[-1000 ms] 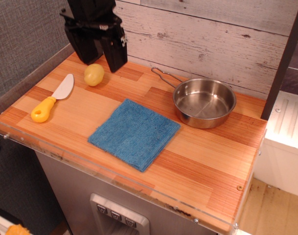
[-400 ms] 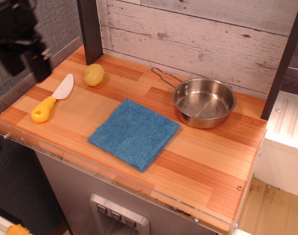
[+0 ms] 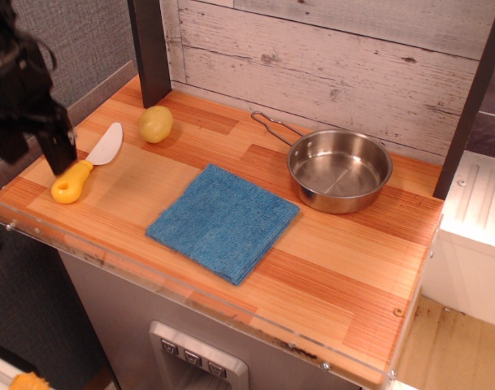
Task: Place the knife on top of the blue towel
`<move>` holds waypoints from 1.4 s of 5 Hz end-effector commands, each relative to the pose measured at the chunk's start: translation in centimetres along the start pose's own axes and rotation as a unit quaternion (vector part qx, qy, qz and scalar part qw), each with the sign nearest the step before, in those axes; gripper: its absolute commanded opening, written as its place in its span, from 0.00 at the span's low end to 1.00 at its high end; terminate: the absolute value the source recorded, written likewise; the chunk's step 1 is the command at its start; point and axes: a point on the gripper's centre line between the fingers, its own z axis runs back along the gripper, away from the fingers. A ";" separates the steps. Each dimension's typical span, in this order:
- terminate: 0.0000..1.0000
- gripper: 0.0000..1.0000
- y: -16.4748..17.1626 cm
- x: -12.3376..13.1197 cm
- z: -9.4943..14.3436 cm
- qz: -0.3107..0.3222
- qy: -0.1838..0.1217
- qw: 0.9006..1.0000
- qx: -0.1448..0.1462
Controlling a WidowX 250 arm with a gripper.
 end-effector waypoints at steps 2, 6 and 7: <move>0.00 1.00 1.0 -0.4 -2.7 0.056 0.011 0.998 0.023; 0.00 0.00 -0.8 -0.5 0.6 0.007 0.003 1.000 0.001; 0.00 0.00 -2.6 -1.5 5.7 -0.003 -0.049 0.999 -0.013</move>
